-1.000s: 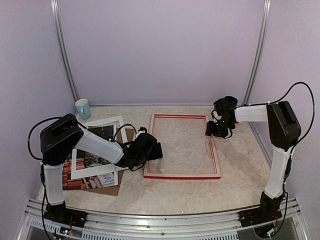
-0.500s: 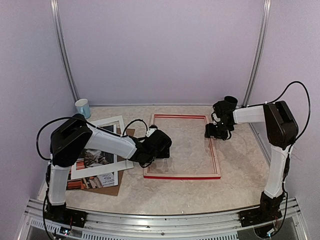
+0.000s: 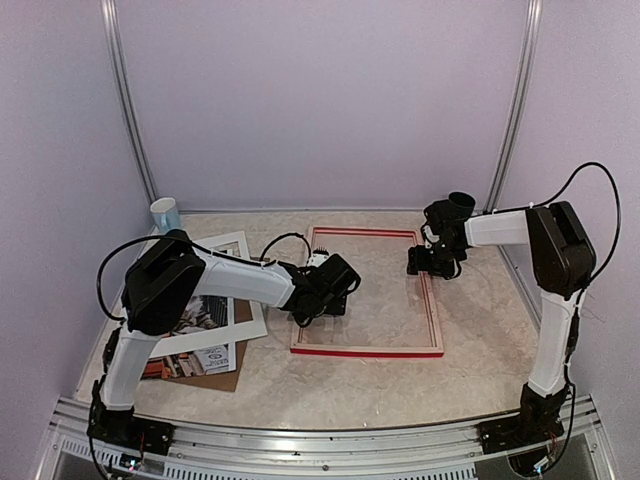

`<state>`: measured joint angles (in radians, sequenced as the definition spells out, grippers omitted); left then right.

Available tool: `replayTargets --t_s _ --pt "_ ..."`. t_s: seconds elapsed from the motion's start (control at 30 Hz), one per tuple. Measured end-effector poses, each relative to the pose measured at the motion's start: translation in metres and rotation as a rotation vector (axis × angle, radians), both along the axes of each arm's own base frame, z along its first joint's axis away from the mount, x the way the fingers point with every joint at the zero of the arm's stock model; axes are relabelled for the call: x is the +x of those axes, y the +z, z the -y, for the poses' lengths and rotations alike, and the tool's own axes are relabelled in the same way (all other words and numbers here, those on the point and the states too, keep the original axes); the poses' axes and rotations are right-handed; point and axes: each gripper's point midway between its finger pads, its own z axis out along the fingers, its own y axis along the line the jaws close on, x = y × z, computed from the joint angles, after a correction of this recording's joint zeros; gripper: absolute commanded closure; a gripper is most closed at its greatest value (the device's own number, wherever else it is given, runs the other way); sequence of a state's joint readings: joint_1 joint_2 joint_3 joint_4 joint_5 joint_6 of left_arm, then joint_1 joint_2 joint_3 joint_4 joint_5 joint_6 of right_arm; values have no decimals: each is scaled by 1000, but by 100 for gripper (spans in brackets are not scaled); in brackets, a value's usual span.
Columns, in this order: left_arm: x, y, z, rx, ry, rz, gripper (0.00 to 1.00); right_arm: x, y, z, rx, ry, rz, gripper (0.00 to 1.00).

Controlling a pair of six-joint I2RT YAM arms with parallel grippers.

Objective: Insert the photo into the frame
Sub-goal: Press the glass panel into the frame body.

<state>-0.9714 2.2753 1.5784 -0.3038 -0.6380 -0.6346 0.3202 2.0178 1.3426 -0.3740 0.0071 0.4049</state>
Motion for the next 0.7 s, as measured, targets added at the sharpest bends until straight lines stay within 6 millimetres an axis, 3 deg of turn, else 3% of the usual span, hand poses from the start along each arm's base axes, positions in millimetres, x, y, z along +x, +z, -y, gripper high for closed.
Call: replayTargets --t_s 0.3,0.57,0.7 --pt "-15 0 -17 1 5 -11 1 21 37 -26 -13 56 94 16" --pt "-42 2 -28 -28 -32 -48 1 32 74 -73 75 191 187 16" --pt "-49 16 -37 -54 -29 -40 1 35 85 -97 116 263 220 16"
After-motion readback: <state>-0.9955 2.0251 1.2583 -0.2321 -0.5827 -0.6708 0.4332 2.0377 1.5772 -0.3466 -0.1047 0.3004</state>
